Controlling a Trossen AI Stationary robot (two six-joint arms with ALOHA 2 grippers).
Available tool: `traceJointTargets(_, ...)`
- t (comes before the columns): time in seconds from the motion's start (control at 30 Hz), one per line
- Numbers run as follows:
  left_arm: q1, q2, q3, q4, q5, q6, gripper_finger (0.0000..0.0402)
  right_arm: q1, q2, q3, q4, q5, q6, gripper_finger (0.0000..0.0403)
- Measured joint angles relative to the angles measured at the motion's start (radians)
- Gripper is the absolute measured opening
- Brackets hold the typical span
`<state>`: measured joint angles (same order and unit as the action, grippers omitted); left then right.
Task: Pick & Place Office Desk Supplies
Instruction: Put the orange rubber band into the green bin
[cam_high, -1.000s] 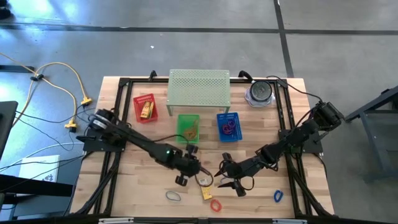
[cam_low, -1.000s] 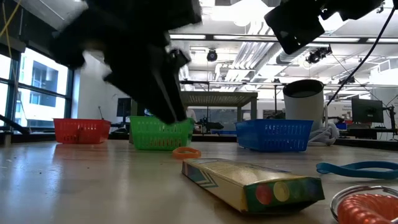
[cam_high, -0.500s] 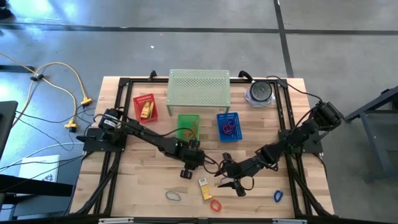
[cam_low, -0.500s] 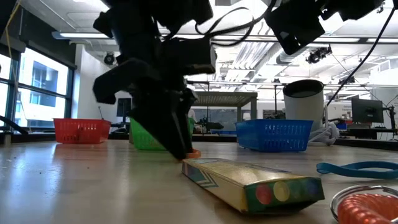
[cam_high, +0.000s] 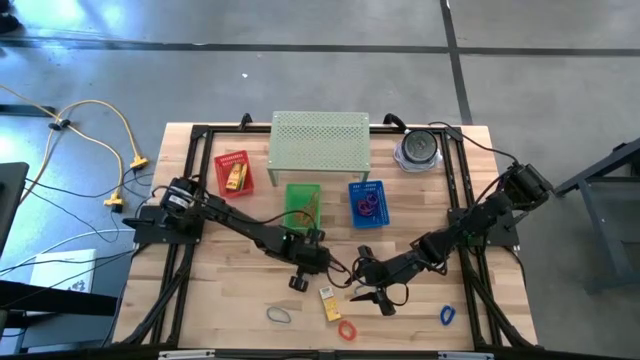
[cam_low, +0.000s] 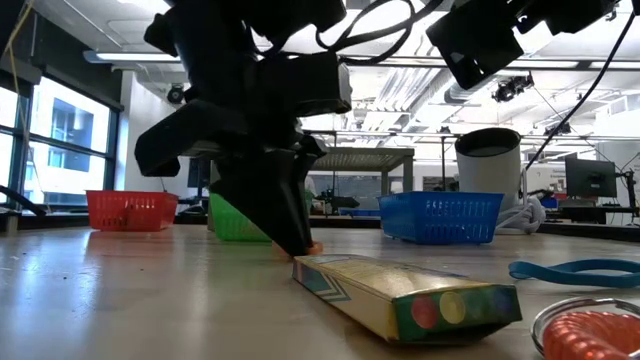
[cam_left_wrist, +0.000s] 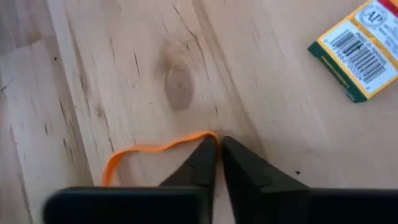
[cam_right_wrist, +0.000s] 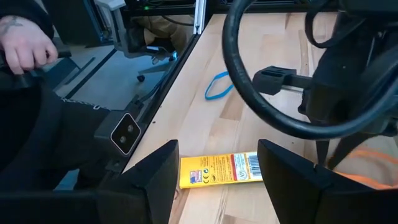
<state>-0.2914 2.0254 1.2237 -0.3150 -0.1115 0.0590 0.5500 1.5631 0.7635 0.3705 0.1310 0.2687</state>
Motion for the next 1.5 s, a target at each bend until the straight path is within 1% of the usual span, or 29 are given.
traceJointTargets(0.07,-0.001,-0.002,-0.001,0.004,0.0,-0.027,0.0007,0.0,0.0,0.0,0.0,0.0,0.0,0.0208)
traceJointTargets(0.2,-0.011,-0.035,0.001,0.004,-0.002,-0.063,0.0002,0.0,0.0,0.0,0.0,0.0,0.0,0.0208)
traceJointTargets(0.3,-0.031,-0.105,-0.005,-0.017,-0.074,-0.091,0.0001,0.0,0.0,0.0,0.001,0.0,0.0,0.0208)
traceJointTargets(0.37,-0.04,-0.181,-0.012,-0.039,-0.107,-0.11,0.0001,0.0,0.0,0.0,0.001,0.0,0.0,0.0208)
traceJointTargets(0.43,-0.045,-0.279,-0.001,-0.007,-0.137,-0.141,0.0001,0.0,0.0,0.0,0.001,0.0,0.0,0.0208)
traceJointTargets(0.63,-0.036,-0.528,-0.005,-0.032,-0.269,-0.32,0.0001,0.008,0.0,0.0,0.001,0.0,0.0,0.0208)
traceJointTargets(0.7,-0.015,-0.596,0.0,-0.033,-0.287,-0.357,0.0001,0.008,0.0,0.0,0.001,0.0,0.0,0.0208)
traceJointTargets(0.77,0.012,-0.631,0.001,-0.057,-0.288,-0.372,0.0001,0.008,0.0,0.0,0.001,0.0,0.0,0.0208)
traceJointTargets(0.9,0.076,-0.625,-0.002,-0.156,-0.271,-0.439,0.0,0.007,0.0,0.0,0.0,0.013,0.0,0.0208)
traceJointTargets(1.03,0.138,-0.557,-0.005,-0.217,-0.187,-0.471,0.0,0.007,0.0,0.0,-0.001,0.069,0.0,0.0208)
traceJointTargets(1.13,0.166,-0.5,-0.007,-0.218,-0.155,-0.479,0.0,0.007,0.0,0.0,-0.009,0.106,0.0,0.0208)
traceJointTargets(1.3,0.229,-0.44,-0.006,-0.27,-0.147,-0.479,0.0,0.007,0.0,0.0,-0.011,0.106,0.0,0.0208)
traceJointTargets(1.37,0.259,-0.434,-0.006,-0.294,-0.147,-0.479,0.0,0.007,0.0,0.0,-0.01,0.106,0.0,0.0208)
traceJointTargets(1.5,0.303,-0.42,-0.024,-0.285,-0.073,-0.479,0.0,0.007,0.0,0.0,-0.015,0.106,0.0,0.0208)
